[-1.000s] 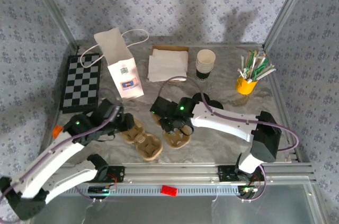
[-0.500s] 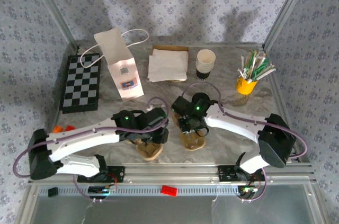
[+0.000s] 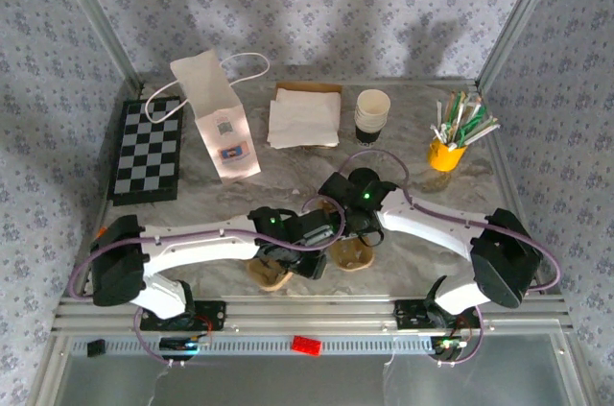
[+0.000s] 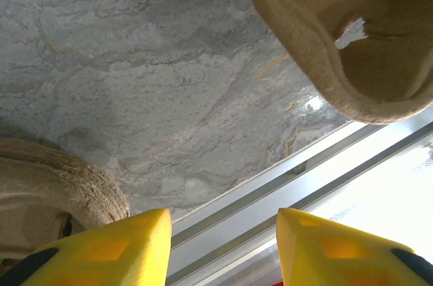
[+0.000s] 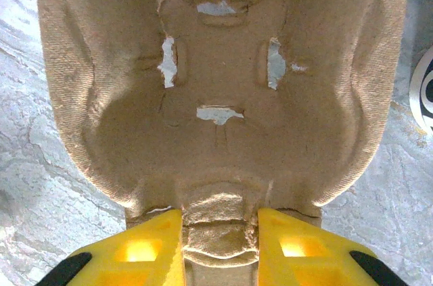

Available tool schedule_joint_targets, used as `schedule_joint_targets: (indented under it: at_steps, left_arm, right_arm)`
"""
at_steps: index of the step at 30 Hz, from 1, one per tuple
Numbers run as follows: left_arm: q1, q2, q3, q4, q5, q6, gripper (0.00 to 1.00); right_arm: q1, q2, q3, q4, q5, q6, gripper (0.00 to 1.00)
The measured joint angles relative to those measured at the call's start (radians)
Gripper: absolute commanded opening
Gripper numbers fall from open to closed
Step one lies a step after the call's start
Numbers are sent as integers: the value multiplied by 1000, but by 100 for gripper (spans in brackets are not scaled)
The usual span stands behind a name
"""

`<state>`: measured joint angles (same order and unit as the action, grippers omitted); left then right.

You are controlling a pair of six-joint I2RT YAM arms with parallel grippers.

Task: Pack the takeout coffee

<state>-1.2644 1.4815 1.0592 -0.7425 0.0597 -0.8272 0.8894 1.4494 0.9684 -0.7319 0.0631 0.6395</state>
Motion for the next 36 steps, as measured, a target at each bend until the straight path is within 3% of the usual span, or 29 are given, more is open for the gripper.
schedule_joint_targets:
  at_steps: [12, 24, 36]
  left_arm:
    - [83, -33, -80, -65, -71, -39, 44]
    - [350, -300, -256, -210, -181, -102, 44]
    - [447, -424, -144, -253, -180, -44, 44]
  right_arm:
    - [-2, 36, 11, 11, 4, -11, 28]
    - [10, 137, 87, 19, 20, -30, 28]
    - [35, 190, 104, 18, 42, -39, 37]
